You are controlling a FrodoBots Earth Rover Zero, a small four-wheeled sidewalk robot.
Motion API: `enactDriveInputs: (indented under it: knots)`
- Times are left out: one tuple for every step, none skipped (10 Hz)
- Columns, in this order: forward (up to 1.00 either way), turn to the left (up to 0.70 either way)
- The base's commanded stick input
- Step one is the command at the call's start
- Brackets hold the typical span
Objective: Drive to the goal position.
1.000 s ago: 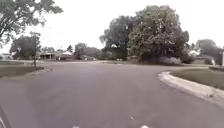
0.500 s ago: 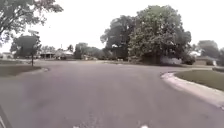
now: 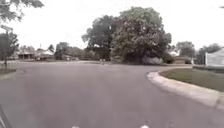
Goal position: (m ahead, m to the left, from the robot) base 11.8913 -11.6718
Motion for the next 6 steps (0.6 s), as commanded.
enactDriveInputs:
  knots:
    - [0.70,0.00]
    - [0.70,0.00]
    - [0.70,0.00]
    - [0.70,0.00]
    - [0.70,0.00]
    - [0.70,0.00]
